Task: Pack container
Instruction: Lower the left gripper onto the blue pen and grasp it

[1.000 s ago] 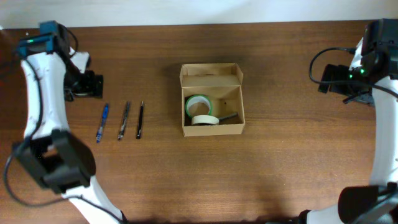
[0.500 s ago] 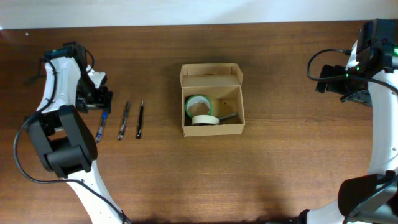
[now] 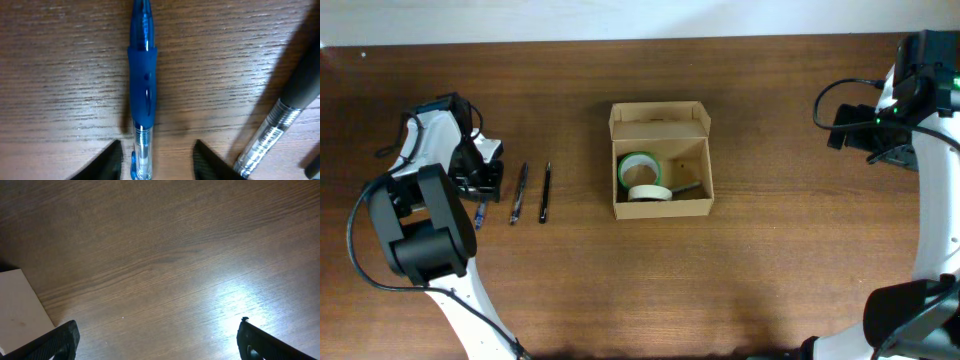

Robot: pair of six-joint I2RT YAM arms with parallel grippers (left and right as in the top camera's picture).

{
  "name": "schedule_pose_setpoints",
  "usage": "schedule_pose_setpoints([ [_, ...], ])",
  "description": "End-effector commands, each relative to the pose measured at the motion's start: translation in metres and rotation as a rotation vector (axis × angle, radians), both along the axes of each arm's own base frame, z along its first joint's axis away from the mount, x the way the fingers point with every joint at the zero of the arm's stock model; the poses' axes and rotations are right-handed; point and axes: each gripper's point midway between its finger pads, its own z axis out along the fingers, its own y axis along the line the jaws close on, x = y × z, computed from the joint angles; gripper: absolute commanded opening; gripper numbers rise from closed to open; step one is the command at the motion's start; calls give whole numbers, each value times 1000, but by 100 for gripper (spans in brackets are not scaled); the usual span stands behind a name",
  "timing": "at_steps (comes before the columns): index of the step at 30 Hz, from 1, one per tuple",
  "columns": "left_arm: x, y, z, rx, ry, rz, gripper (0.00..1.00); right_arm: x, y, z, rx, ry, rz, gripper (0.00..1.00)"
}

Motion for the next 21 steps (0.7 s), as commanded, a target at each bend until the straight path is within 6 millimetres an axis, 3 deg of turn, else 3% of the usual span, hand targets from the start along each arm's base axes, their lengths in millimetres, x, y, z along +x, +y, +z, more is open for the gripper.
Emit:
schedule_pose_setpoints([
  [1,-8,2,-10,4,23,-5,38,0,-1,-1,10,-1,-10,99],
  [8,-7,3,-15,14,16,-6,32,0,-1,-1,10,-1,-10,99],
  [12,-5,4,-16,19,8,-7,3,0,-1,-1,10,-1,-10,99],
  [21,4,-3,-7,-31,-18,-55,2,0,-1,-1,10,-1,-10,99],
])
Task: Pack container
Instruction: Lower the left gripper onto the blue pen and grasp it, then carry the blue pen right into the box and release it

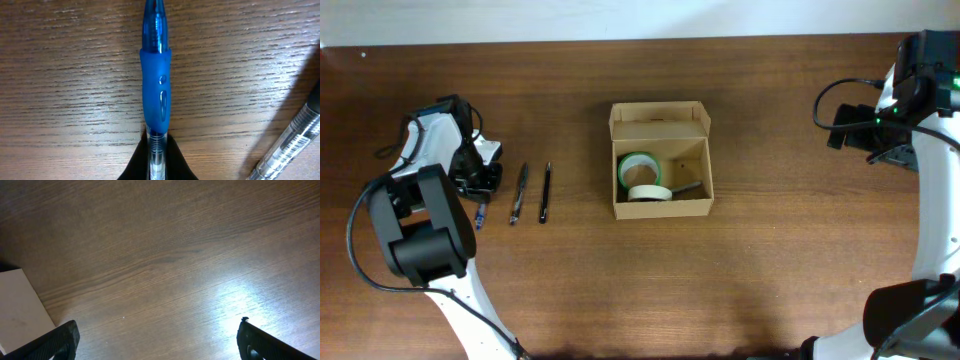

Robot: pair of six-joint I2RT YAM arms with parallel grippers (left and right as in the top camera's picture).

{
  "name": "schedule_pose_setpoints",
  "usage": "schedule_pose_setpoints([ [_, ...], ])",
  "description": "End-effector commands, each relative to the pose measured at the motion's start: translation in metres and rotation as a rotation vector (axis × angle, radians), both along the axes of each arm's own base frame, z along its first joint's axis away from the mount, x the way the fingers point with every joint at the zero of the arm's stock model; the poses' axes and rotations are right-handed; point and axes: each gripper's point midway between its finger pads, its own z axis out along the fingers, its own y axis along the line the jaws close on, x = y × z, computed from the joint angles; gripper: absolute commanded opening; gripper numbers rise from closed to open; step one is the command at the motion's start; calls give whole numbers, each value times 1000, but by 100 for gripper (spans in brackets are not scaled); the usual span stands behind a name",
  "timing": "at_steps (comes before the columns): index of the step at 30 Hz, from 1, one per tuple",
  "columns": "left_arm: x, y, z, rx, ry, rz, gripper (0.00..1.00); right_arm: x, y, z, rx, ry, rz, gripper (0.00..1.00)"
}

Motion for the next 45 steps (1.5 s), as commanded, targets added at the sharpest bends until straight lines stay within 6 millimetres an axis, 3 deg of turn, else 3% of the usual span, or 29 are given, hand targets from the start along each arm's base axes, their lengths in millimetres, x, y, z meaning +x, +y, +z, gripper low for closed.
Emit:
schedule_pose_setpoints([
  [1,9,-10,6,-59,-19,-27,2,0,-2,-1,7,0,-12,99],
  [3,24,-11,29,-52,-49,-32,2,0,-2,-1,7,0,-12,99],
  [8,65,-24,123,-84,-209,-28,2,0,-2,-1,7,0,-11,99],
  [11,90,-45,186,-125,-377,-58,2,0,-2,-1,7,0,-11,99],
  [15,111,-101,274,-171,-637,-299,2,0,-2,-1,7,0,-12,99],
  [18,109,-151,319,-167,-769,-534,2,0,-2,-1,8,0,-12,99],
  [20,98,-192,331,-176,-796,-705,2,0,-2,-1,7,0,-12,99],
  [24,71,-269,318,-289,-732,-945,2,0,-2,-1,7,0,-12,99],
  [28,49,-310,282,-300,-593,-1113,2,0,-2,-1,7,0,-11,99],
  [33,20,-335,220,-337,-367,-1293,2,0,-2,-1,7,0,-12,99],
  [37,10,-350,172,-362,-263,-1343,2,0,-2,-1,7,0,-12,99],
  [45,11,-359,120,-362,-230,-1360,2,0,-2,-1,7,0,-12,99],
])
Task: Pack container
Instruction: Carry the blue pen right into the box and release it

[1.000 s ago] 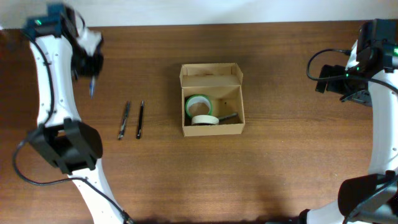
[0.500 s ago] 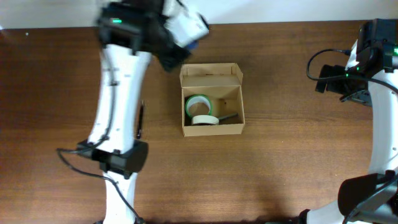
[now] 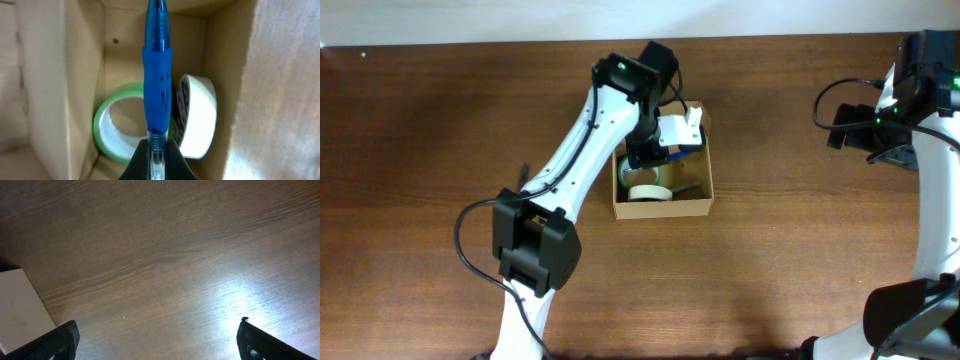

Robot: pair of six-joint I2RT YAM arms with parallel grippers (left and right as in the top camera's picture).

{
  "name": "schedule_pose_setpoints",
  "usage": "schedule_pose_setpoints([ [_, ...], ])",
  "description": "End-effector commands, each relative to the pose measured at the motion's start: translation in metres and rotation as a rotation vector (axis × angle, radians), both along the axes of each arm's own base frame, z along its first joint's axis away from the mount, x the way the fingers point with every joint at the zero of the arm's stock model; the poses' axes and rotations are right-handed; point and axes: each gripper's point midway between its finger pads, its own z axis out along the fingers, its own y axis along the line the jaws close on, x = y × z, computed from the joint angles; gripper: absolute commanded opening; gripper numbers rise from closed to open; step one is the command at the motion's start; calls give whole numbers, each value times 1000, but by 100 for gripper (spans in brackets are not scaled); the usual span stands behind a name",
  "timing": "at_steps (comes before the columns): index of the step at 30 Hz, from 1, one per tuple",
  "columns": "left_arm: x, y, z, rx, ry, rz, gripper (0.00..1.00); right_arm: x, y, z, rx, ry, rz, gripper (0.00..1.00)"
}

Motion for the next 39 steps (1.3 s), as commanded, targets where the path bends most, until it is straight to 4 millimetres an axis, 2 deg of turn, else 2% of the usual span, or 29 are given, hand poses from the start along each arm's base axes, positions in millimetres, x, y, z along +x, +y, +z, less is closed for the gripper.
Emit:
schedule_pose_setpoints([
  [1,1,0,-17,8,-2,-27,1,0,-2,0,3,-1,-11,99],
  [12,8,1,-59,53,21,-55,2,0,-2,0,3,-1,-10,99],
  [16,8,3,-65,71,29,-54,3,0,-2,0,3,-1,-10,99],
  [19,9,5,-66,79,25,-46,21,0,-2,0,3,-1,-11,99],
  [20,10,6,-66,91,21,-29,34,0,-2,0,3,-1,-10,99],
  [21,11,8,-66,104,17,-9,40,0,-2,0,3,-1,-10,99],
  [24,15,11,-59,118,-5,47,41,0,-2,0,3,-1,-11,99],
  [25,17,12,-53,115,-23,68,41,0,-2,0,3,-1,-11,99],
  [27,22,10,-24,75,-84,109,41,0,-2,0,3,-1,-11,99],
  [30,25,11,30,-3,-191,164,46,0,-2,0,3,-1,-11,99],
  [32,25,20,78,-66,-286,200,52,0,-2,0,3,-1,-11,99],
  [35,25,44,141,-168,-410,336,58,0,-2,0,3,-1,-11,99],
  [37,24,66,172,-213,-473,411,62,0,-2,0,3,-1,-11,99],
  [39,27,96,192,-224,-535,523,62,0,-2,0,3,-1,-11,99],
])
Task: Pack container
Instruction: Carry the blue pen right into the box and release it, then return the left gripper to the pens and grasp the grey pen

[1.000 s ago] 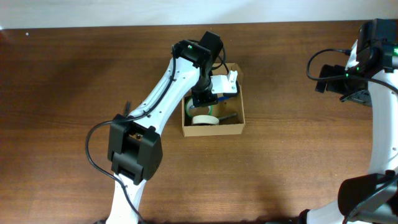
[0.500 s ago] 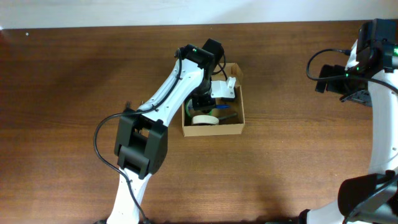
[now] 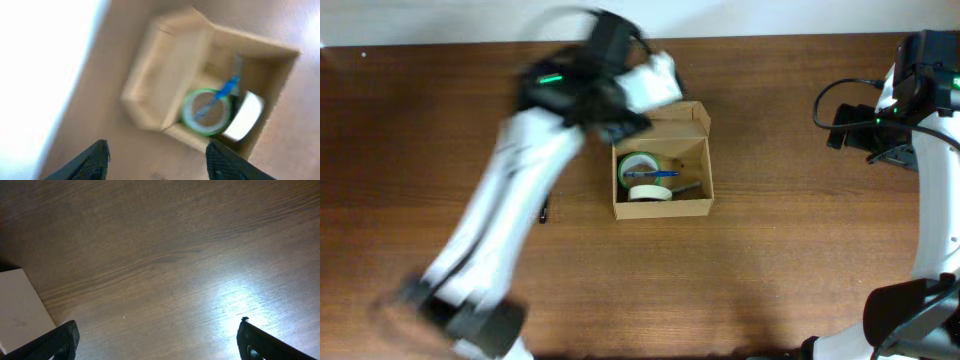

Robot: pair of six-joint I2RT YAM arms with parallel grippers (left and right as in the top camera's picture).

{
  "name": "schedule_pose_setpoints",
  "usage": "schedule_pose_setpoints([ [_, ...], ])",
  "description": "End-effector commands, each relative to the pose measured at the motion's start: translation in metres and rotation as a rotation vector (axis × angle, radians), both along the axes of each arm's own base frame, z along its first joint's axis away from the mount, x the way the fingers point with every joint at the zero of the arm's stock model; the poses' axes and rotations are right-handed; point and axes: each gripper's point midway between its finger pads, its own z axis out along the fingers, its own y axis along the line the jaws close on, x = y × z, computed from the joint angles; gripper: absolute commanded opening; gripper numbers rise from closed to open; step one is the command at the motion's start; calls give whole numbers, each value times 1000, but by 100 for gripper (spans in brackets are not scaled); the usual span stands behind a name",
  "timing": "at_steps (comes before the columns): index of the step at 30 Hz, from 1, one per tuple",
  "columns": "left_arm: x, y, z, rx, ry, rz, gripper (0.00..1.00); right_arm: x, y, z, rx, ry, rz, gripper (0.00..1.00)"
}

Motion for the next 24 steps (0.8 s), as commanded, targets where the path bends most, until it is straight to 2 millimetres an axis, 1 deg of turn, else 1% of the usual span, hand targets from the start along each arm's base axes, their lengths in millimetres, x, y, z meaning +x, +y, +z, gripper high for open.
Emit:
schedule_pose_setpoints([
  [1,2,61,37,-73,-76,257,62,0,-2,0,3,-1,-10,99],
  [2,4,80,38,-83,-85,335,62,0,-2,0,3,-1,-10,99],
  [3,6,101,33,-90,-75,421,63,0,-2,0,3,-1,-10,99],
  [4,6,116,25,-98,-52,484,63,0,-2,0,3,-1,-10,99],
  [5,7,135,11,-110,-17,564,65,0,-2,0,3,-1,-10,99],
  [7,8,170,-24,-161,73,747,66,0,-2,0,3,-1,-10,99],
  [9,3,190,-60,-191,162,861,67,0,-2,0,3,-1,-10,99],
  [10,-3,203,-90,-207,233,923,67,0,-2,0,3,-1,-10,99],
  [11,-5,211,-106,-211,262,970,67,0,-2,0,3,-1,-10,99],
  [13,-12,222,-137,-200,325,1028,67,0,-2,0,3,-1,-10,99],
  [15,-15,231,-161,-180,365,1050,67,0,-2,0,3,-1,-10,99],
  [16,-16,235,-170,-166,379,1044,67,0,-2,0,3,-1,-10,99],
  [19,-17,241,-187,-127,418,1009,66,0,-2,0,3,-1,-10,99],
  [22,-16,238,-202,-117,459,952,66,0,-2,0,3,-1,-10,99],
  [24,-17,237,-217,-103,496,953,66,0,-2,0,3,-1,-10,99],
])
